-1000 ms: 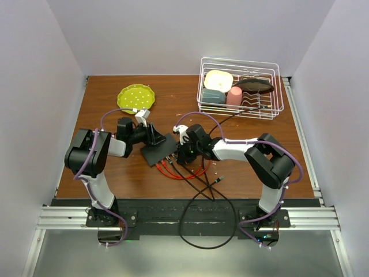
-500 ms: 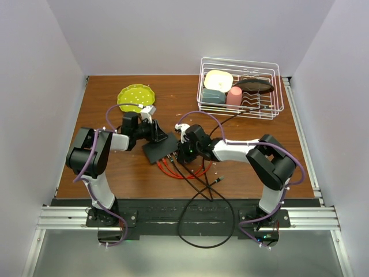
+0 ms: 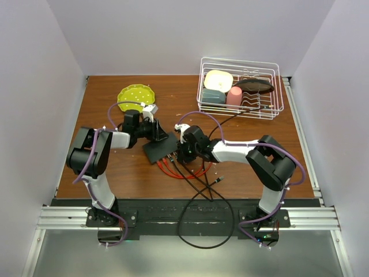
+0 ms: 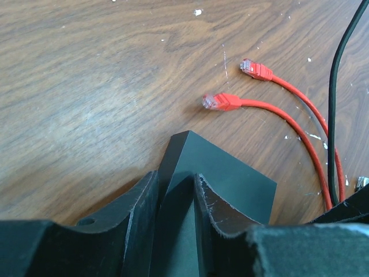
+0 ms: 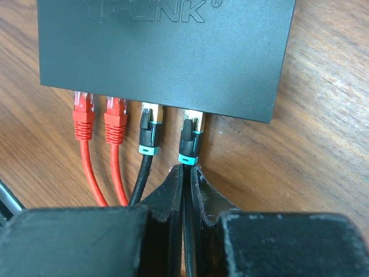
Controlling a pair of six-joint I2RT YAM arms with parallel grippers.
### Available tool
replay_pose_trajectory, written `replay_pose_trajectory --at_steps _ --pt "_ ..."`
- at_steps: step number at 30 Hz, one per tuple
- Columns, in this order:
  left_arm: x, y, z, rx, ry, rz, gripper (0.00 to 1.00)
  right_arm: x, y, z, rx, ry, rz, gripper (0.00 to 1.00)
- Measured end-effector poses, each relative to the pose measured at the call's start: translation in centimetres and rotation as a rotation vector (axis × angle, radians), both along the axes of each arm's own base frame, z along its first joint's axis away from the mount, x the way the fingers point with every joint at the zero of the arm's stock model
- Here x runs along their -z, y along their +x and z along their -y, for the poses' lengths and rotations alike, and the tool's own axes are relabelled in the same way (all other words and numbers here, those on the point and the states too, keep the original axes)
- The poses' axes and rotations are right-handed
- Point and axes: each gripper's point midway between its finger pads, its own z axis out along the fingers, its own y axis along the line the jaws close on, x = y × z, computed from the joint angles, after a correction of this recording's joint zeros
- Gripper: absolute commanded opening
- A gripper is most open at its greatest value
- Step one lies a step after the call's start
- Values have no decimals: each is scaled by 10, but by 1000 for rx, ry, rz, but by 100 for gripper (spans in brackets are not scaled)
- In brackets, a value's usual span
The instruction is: Insert the plug into the switch port
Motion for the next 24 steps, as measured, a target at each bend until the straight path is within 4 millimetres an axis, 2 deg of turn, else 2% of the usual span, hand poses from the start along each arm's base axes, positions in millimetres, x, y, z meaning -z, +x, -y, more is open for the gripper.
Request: replay_pose_trajectory --at_steps 3,24 --pt "0 0 2 14 16 7 0 0 1 0 4 -5 6 0" --pt "2 12 5 54 47 7 0 -8 17 -2 47 -22 64 0"
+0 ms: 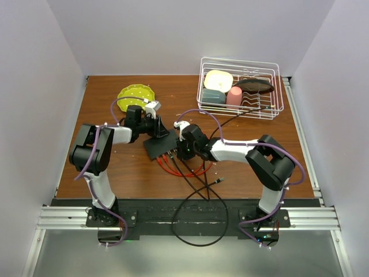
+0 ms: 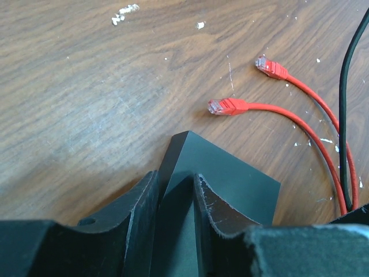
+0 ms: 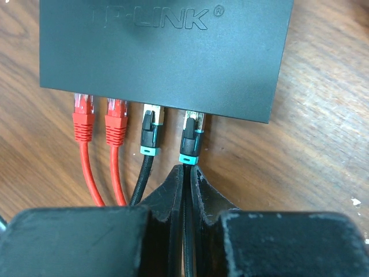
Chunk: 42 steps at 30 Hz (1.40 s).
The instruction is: Insert the plug into the switch port
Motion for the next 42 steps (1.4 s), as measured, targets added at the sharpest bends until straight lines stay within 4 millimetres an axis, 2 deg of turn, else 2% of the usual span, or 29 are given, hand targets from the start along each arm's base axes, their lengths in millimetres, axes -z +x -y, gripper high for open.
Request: replay_pose_trajectory --at_steps 9,39,42 --pt "0 7 0 -1 13 14 0 7 7 -4 47 0 -2 0" --pt "2 24 0 5 38 58 0 5 21 -16 93 7 21 0" --pt "1 24 -1 -1 42 58 0 5 21 -16 92 7 21 6"
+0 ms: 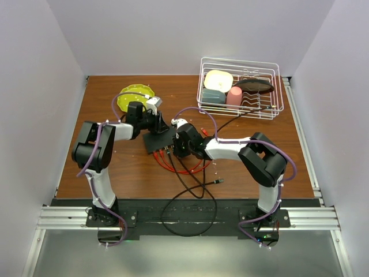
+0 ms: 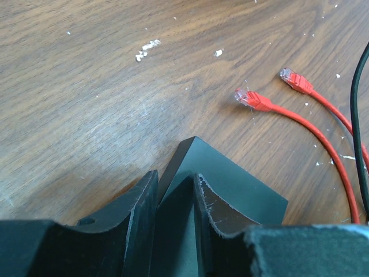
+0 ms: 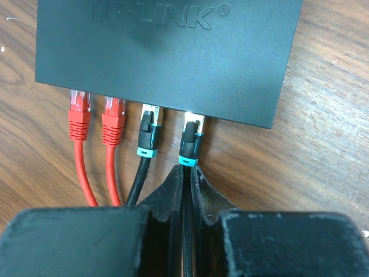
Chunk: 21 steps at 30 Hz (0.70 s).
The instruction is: Insert the plug into the switch port
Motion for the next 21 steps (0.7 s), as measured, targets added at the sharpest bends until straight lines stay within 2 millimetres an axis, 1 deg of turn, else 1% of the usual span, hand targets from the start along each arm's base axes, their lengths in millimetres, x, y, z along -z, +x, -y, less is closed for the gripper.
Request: replay_pose_trajectory --at_steps 1,2,4,5,8,10,11,12,13,14,15,16,17,19,20,21 --pt "-1 1 -1 -6 3 3 0 0 0 0 0 0 0 8" --pt "-2 1 -2 -15 8 5 0 1 0 0 0 2 2 13" --pt "-3 0 -5 -37 17 0 0 1 -1 1 0 10 9 17" --pt "-3 -2 -7 -47 22 -7 0 1 -2 3 3 16 19 21" --pt "-5 -10 -14 -92 39 -37 0 0 -3 9 15 24 38 26" --pt "-5 -19 -21 -125 42 -63 1 -4 -1 13 30 38 66 32" --pt "-5 -28 -23 -136 40 -88 8 -9 2 12 37 54 81 34" --pt "-6 -34 -25 -149 37 -105 12 -17 8 11 50 75 113 39" --pt "-5 -43 -27 -159 32 -131 16 -28 14 11 63 102 144 40" --pt "-5 -50 -29 -169 27 -153 26 -39 21 10 79 126 177 42" --pt "-5 -56 -31 -182 25 -172 32 -51 26 10 88 153 207 46" --pt "-7 -59 -34 -197 24 -177 37 -62 30 11 99 172 232 48" --pt "-9 -60 -38 -217 28 -180 47 -70 32 11 107 187 251 50" --pt "-13 -61 -48 -272 40 -174 57 -85 35 13 118 213 285 55" --pt "-16 -62 -52 -296 46 -169 66 -91 35 14 120 222 297 57" --pt "-20 -63 -57 -323 51 -157 69 -95 34 15 120 229 304 59"
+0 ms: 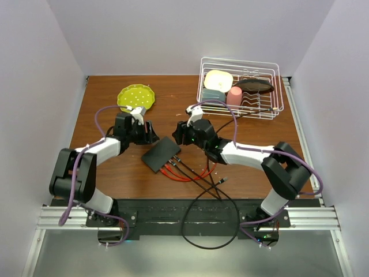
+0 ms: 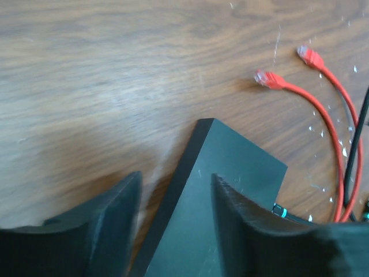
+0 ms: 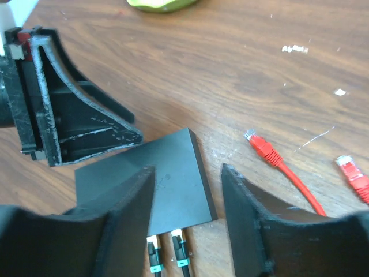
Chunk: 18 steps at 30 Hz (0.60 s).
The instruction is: Insert the plug into the switch port
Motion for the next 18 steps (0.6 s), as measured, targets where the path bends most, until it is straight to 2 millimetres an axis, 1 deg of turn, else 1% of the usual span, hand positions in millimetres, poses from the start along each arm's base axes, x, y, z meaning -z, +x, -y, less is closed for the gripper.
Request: replay_pose_trajectory --at_steps 1,4,5,7,8,11,15,18 --pt "-5 0 -4 -23 7 12 72 -4 -1 2 1 4 9 65" --pt "-23 2 -10 -70 15 65 84 -16 -5 10 11 13 34 73" --pt "-30 3 -12 -82 15 87 89 -21 -8 13 11 17 43 80" --pt "-48 4 -14 -99 10 137 96 -34 -13 19 13 31 64 85" --pt "-57 4 -15 -109 2 166 98 -42 -15 22 12 38 76 90" --pt "-86 0 -19 -132 -21 256 100 -74 -21 30 15 73 128 98" --pt "-127 -3 -21 -161 -63 372 100 -117 -31 47 31 118 197 99" --pt "-154 -6 -25 -192 -89 446 100 -138 -42 59 36 138 217 98"
